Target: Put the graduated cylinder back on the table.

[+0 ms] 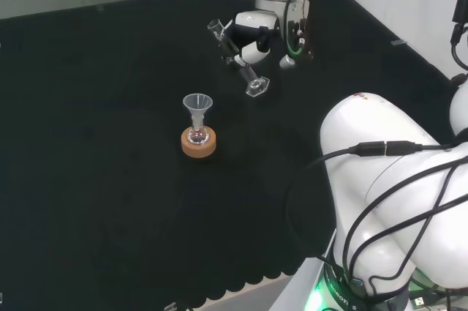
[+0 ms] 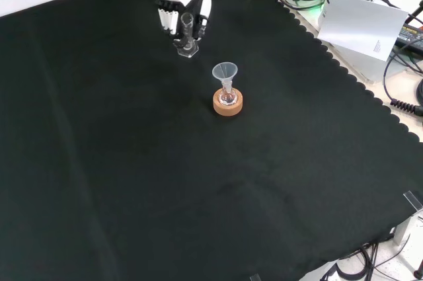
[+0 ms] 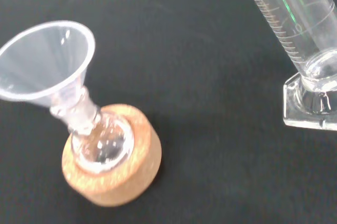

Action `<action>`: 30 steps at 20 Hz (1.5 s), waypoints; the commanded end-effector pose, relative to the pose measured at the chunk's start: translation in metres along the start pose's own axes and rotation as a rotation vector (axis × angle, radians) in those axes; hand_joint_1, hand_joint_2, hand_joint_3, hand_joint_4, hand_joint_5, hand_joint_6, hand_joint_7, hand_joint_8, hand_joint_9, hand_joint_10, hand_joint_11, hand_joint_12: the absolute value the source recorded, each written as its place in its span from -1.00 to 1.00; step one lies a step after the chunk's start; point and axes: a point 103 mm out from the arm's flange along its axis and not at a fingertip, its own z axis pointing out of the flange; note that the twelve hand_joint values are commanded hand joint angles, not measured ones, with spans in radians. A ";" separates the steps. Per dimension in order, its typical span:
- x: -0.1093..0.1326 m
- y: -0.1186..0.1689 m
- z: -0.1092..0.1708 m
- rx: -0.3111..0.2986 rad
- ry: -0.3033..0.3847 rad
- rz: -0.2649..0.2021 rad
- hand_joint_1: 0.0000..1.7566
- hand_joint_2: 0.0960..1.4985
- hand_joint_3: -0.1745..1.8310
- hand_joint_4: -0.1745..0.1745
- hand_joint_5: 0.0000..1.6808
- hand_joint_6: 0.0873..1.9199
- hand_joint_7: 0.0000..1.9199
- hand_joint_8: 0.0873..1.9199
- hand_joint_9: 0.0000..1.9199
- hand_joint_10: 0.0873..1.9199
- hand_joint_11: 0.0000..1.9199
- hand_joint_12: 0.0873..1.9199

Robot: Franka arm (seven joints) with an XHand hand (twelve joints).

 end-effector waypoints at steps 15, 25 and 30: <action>-0.033 0.059 0.048 -0.233 0.181 -0.059 0.29 0.53 -0.82 -1.00 0.06 0.15 0.26 -0.73 0.42 -1.00 0.22 -0.20; -0.043 0.074 0.065 -0.293 0.231 -0.048 0.29 0.53 -0.82 -1.00 0.06 0.15 0.25 -0.73 0.42 -1.00 0.22 -0.19; -0.044 0.079 0.072 -0.323 0.254 -0.044 0.29 0.53 -0.82 -1.00 0.06 0.15 0.25 -0.73 0.41 -1.00 0.22 -0.19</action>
